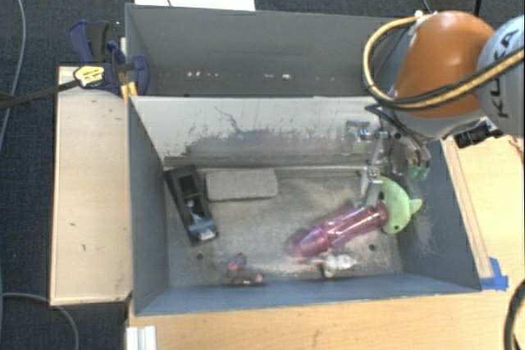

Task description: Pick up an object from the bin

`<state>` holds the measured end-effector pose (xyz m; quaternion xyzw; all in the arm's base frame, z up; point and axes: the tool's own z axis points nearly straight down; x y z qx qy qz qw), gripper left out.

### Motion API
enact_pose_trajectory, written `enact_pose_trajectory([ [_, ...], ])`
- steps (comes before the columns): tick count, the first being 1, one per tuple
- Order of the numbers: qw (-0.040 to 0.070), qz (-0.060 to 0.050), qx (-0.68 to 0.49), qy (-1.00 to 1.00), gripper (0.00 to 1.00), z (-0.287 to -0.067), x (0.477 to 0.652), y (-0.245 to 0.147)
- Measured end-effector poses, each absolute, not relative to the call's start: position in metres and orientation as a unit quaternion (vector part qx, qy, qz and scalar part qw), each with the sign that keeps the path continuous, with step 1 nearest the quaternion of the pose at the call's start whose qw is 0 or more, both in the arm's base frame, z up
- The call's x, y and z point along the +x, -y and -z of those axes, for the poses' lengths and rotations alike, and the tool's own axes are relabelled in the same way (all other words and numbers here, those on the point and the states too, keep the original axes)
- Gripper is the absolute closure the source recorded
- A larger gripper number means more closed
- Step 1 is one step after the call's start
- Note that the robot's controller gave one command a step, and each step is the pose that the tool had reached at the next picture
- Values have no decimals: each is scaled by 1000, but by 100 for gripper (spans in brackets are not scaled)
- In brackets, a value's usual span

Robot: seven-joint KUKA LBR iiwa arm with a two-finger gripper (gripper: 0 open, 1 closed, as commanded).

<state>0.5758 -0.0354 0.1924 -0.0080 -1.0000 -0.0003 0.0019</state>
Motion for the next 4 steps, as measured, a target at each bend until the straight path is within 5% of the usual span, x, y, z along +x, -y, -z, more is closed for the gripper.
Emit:
enact_pose_trajectory([
  [1,-2,0,-8,1000,0,-197,577,35],
  [3,-1,0,72,997,0,-111,530,70],
  [4,-4,0,109,994,100,-70,544,78],
])
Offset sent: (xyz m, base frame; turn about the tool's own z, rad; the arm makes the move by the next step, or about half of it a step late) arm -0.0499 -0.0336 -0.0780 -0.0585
